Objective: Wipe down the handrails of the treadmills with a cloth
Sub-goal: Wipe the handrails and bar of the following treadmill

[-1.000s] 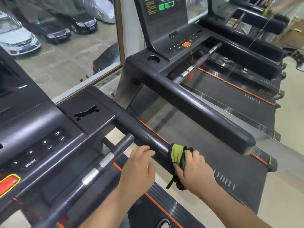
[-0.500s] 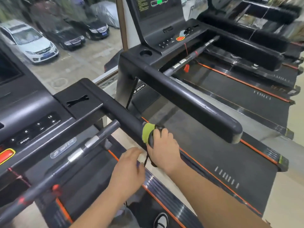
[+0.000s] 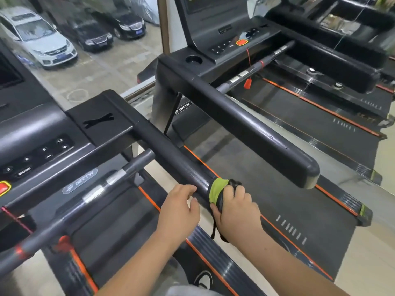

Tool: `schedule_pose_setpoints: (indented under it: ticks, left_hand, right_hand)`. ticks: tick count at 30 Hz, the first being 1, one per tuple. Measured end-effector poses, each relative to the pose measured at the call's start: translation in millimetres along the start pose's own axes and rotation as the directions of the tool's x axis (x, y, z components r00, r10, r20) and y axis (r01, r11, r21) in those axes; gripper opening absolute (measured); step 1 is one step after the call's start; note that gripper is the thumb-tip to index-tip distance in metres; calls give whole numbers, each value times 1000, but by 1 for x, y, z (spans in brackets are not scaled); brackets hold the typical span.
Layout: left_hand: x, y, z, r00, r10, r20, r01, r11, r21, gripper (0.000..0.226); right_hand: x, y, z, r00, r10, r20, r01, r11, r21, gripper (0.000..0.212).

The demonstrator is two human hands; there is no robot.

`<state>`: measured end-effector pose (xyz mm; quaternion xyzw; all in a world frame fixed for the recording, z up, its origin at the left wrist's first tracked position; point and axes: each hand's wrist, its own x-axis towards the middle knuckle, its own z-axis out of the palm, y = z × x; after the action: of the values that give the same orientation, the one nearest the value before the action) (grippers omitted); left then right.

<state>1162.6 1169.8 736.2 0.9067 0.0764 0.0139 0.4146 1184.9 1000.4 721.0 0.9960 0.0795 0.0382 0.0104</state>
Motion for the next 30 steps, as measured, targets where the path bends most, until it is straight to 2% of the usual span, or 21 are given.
schedule_pose_setpoints:
  ticks: [4,6,10,13,15,16,19,22,24,25,26,27,30]
  left_hand:
    - [3,-14,-14,997,-71,-32,69,995,-65,34]
    - [9,-25,-27,993,-99,-67,97,995,-36,33]
    - [29,-41,-60,984,-113,-138,117,993,19,33]
    - [51,-41,-77,979,-155,-134,154,988,-21,22]
    - [63,-34,-78,973,-216,-87,206,972,-111,19]
    - [67,-28,-76,966,-255,-44,244,954,-172,24]
    - [77,-3,-67,942,-314,121,336,850,-407,27]
    - [78,17,-63,951,-185,249,294,789,-539,13]
    - [79,24,-64,966,-84,245,203,834,-512,8]
    - [79,27,-65,970,-58,236,173,847,-503,9]
    - [80,31,-68,974,-47,220,156,846,-510,13]
    - [82,32,-69,976,-50,210,154,843,-515,20]
    - [86,35,-74,979,-41,201,146,826,-545,32]
  right_hand:
    - [52,-45,-6,997,-63,52,58,993,103,61]
    - [86,-74,-7,993,-77,89,60,982,179,59]
    - [133,-110,-16,975,-57,214,-26,931,365,59]
    - [138,-97,-16,935,-88,344,-107,855,507,63]
    - [131,-81,-22,917,-87,390,-219,707,672,54]
    - [126,-75,-27,915,-73,396,-271,615,740,43]
    - [113,-64,-51,887,29,461,-445,321,836,12]
    - [105,-54,-75,826,46,562,-562,-25,827,11]
    - [102,-47,-90,796,-4,605,-584,-264,767,17]
    - [101,-43,-95,790,-42,612,-586,-347,732,20]
    - [101,-40,-101,789,-75,609,-588,-376,716,23]
    - [100,-39,-106,793,-96,602,-592,-357,723,28]
    - [98,-40,-114,813,-62,579,-575,-239,783,36]
